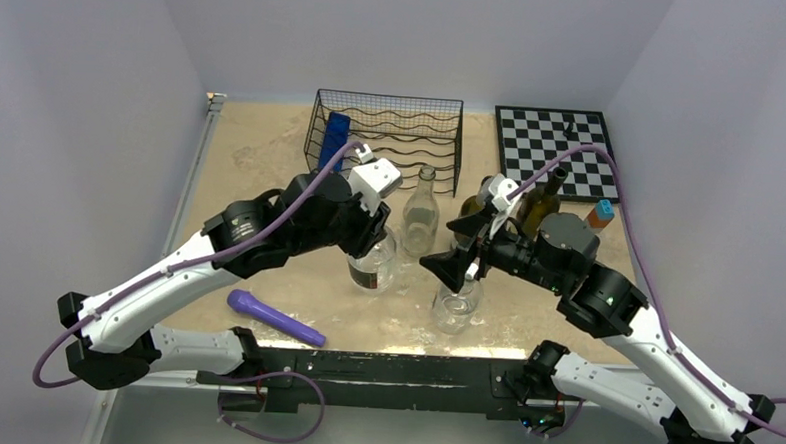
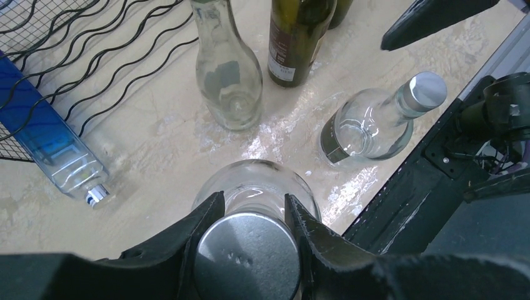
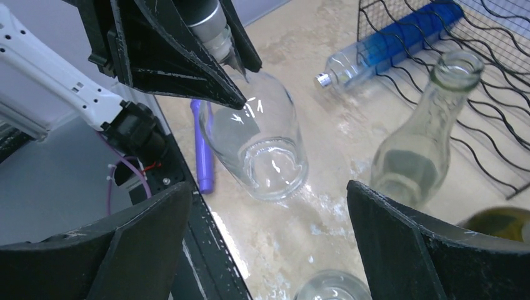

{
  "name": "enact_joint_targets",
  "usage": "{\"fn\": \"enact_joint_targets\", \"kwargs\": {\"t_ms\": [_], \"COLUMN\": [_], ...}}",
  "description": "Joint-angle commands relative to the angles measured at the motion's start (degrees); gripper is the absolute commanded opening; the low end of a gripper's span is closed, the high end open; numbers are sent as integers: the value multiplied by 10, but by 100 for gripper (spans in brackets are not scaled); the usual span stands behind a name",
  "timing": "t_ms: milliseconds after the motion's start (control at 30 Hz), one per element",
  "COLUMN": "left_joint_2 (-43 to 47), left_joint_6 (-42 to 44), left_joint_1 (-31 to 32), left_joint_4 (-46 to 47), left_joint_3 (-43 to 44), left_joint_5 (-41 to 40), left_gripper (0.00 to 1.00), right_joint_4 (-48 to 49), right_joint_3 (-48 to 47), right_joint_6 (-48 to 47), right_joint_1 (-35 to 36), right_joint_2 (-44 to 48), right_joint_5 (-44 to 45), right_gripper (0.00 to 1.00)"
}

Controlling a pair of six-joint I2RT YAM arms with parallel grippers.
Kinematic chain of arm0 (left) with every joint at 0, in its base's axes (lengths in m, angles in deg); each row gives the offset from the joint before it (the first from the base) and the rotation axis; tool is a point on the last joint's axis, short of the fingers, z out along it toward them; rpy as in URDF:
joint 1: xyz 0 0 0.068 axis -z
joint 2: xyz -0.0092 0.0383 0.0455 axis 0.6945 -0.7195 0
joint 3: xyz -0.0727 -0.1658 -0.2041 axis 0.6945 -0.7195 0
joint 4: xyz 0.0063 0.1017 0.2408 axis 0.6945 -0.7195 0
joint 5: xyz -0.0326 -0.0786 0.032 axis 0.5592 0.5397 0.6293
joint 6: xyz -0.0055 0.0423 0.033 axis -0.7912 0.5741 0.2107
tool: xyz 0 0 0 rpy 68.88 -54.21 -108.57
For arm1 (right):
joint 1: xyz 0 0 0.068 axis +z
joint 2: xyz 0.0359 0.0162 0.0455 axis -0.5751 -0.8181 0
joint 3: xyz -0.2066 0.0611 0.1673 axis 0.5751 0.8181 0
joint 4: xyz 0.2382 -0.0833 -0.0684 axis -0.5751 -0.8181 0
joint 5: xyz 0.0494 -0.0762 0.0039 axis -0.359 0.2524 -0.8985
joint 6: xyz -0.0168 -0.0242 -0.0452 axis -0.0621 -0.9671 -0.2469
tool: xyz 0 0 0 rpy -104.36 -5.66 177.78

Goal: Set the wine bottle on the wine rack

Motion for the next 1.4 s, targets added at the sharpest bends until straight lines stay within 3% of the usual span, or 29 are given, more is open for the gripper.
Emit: {"fn": "enact_joint_targets", "kwargs": {"t_ms": [0,167,467,900,1067,1367], "left_joint_2": [40,43,38,50,84,104], "left_joint_6": [-21,-85,-198,-330,-303,-272], "left_joint_1": [-11,-44,-143,-322,-353,-355], "left_joint_4": [58,59,84,198,198,159], "left_joint_3": [40,8,-67,-208,-204,-181], "left_joint_5": [-17,-4,95,309,288,250], "left_gripper": [0,0,0,0,0,0], "right_joint_4": [90,96,66,41,37,32], "right_joint_3": [-11,-10,-18,-14,-17,-21], "right_joint_6": [-12,-7,-10,-13,-19,-26], "right_joint_1": [16,31,37,38,38,38], "right_joint_2": [-26,-42,-39,-28,-28,-31], "right_joint_5": [-36,-28,3,21,30,38], "right_gripper": [98,98,98,99,99,98]}}
